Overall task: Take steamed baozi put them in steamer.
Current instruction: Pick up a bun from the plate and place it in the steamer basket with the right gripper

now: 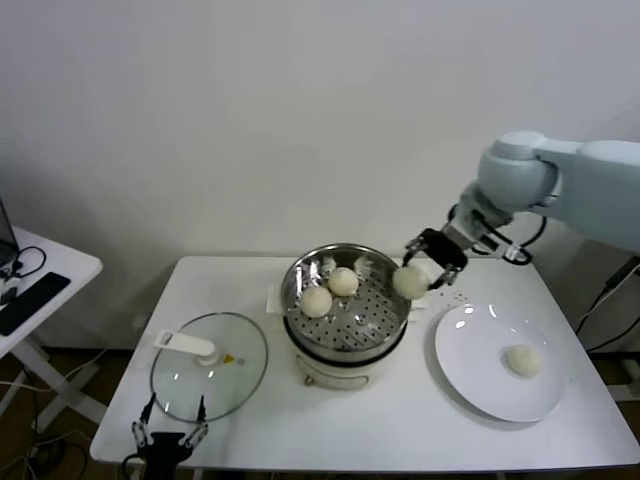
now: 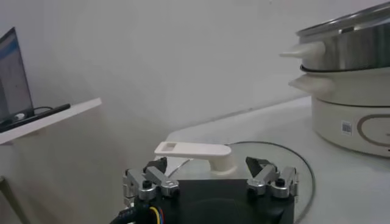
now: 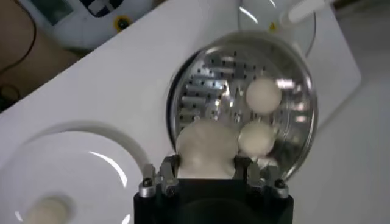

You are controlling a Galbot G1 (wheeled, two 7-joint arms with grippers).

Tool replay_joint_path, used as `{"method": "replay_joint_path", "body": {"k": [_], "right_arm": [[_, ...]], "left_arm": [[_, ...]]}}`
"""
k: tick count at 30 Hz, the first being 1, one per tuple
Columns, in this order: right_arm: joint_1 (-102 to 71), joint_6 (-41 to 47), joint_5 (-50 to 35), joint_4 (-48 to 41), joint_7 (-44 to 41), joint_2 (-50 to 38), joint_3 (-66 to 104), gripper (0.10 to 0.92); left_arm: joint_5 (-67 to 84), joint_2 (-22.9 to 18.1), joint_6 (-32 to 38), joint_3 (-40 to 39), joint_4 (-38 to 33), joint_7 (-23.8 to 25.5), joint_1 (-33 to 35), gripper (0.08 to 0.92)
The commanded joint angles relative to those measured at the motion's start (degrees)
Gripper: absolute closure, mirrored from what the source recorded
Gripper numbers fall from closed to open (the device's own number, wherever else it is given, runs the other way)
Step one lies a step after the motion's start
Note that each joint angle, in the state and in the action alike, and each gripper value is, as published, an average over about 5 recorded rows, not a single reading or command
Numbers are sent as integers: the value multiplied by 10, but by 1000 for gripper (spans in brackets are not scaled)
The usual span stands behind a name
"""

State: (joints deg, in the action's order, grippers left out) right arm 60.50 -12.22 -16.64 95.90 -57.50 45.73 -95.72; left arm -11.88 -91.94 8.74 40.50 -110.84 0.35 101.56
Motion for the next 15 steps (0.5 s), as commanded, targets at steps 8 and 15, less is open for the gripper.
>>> {"method": "replay_joint_path", "body": {"k": [8, 15], "right_arm": [[-154, -127, 164, -39, 33, 145, 36, 414], [-204, -133, 181, -88, 39, 177, 54, 416]], "left_arm": [[1, -3, 2, 0, 7, -1, -2, 177], [1, -3, 3, 3, 13, -2, -5, 177]]}}
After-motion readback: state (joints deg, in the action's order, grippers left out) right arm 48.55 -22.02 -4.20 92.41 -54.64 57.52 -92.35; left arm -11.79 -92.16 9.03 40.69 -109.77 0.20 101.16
